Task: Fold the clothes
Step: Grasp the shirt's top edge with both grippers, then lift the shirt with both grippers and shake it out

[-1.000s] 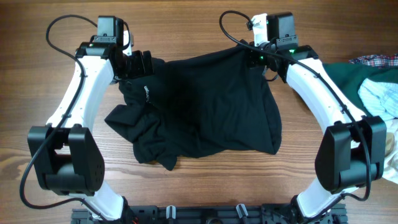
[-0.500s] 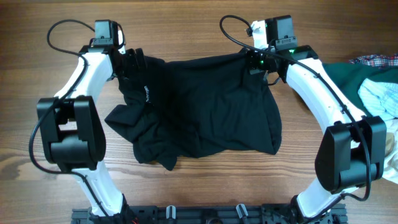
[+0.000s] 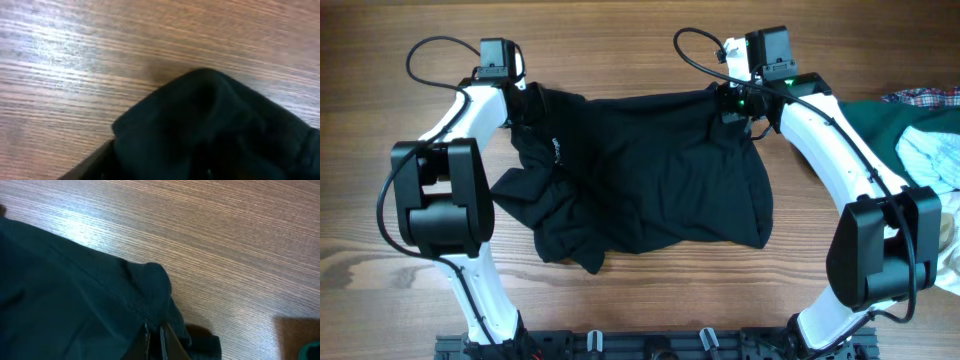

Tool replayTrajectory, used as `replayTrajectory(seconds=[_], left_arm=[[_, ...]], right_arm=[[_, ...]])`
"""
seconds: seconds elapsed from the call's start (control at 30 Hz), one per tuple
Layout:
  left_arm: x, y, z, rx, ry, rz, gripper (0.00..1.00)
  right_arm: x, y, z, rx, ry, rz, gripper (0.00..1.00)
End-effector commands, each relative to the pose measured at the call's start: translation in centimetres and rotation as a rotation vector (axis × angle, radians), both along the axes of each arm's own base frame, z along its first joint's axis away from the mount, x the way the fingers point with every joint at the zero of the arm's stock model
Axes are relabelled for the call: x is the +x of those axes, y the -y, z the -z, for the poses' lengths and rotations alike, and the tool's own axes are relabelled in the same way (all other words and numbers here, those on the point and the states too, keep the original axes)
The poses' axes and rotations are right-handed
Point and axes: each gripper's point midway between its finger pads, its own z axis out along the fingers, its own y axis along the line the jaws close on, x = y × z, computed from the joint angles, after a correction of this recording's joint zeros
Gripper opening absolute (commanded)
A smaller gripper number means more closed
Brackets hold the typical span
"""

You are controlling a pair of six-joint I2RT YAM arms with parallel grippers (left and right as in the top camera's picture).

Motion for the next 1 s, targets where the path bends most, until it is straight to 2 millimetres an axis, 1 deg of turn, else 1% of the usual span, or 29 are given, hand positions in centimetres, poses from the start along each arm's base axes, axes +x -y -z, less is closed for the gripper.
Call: replayTrajectory(seconds=[0.0, 0.03, 0.13, 0.2, 0.27, 0.33, 0.37, 0.43, 0.5, 0.57, 0.63, 0.7, 0.8, 0.83, 0.97], left_arm=[[-0.6, -0.1, 0.8, -0.001, -0.042, 0.011, 0.09], [-0.5, -0.1, 0.3, -0.001, -0.038, 0.01, 0.04], [-0.2, -0.1, -2.7, 0.002, -0.017, 0.014, 0.04], [0.2, -0.1, -5.9, 0.003, 0.016, 0.014, 0.04], [0.3, -0.1, -9.0, 0.005, 0.057, 0.017, 0.04], [0.3, -0.1, -12.2, 0.007, 0.105, 0.017, 0.04], [0.1, -0.1, -14.5, 0.009, 0.145, 0.02, 0.04], [-0.5, -0.1, -18.2, 0.021, 0.212, 0.036, 0.04], [-1.8, -0.1, -22.0, 0.025, 0.278, 0.039, 0.04], [-3.3, -0.1, -24.7, 0.029, 0.323, 0.037, 0.04], [-5.3, -0.2, -27.8, 0.035, 0.37, 0.033, 0.04], [-7.1, -0.2, -30.2, 0.043, 0.415, 0.028, 0.04], [-10.1, -0.5, -34.3, 0.06, 0.508, 0.016, 0.04], [-11.3, -0.6, -35.8, 0.067, 0.545, 0.01, 0.04], [-15.9, -0.3, -40.4, 0.062, 0.674, 0.01, 0.04]], right_arm=[[0.2, 0.5, 0.5, -0.012, -0.01, 0.025, 0.04], [0.2, 0.5, 0.6, -0.012, -0.011, 0.025, 0.04], [0.2, 0.6, 0.6, -0.018, -0.015, 0.033, 0.04], [0.2, 0.7, 0.5, -0.017, -0.01, 0.038, 0.04], [0.3, 1.0, -0.1, -0.029, 0.005, 0.048, 0.04], [0.3, 1.1, -1.4, -0.027, 0.034, 0.051, 0.04], [0.3, 1.1, -2.2, -0.023, 0.054, 0.051, 0.04], [0.1, 1.1, -4.5, -0.011, 0.104, 0.052, 0.04], [-0.3, 1.2, -7.2, 0.002, 0.161, 0.054, 0.04], [-0.8, 1.4, -9.5, 0.014, 0.207, 0.063, 0.04], [-1.4, 2.2, -12.0, 0.019, 0.26, 0.114, 0.04], [-2.2, 2.7, -14.5, 0.021, 0.316, 0.131, 0.04], [-4.1, 3.1, -18.7, 0.055, 0.409, 0.148, 0.04], [-4.6, 3.4, -19.8, 0.066, 0.433, 0.165, 0.04], [-7.2, 4.4, -24.1, 0.091, 0.538, 0.201, 0.04]])
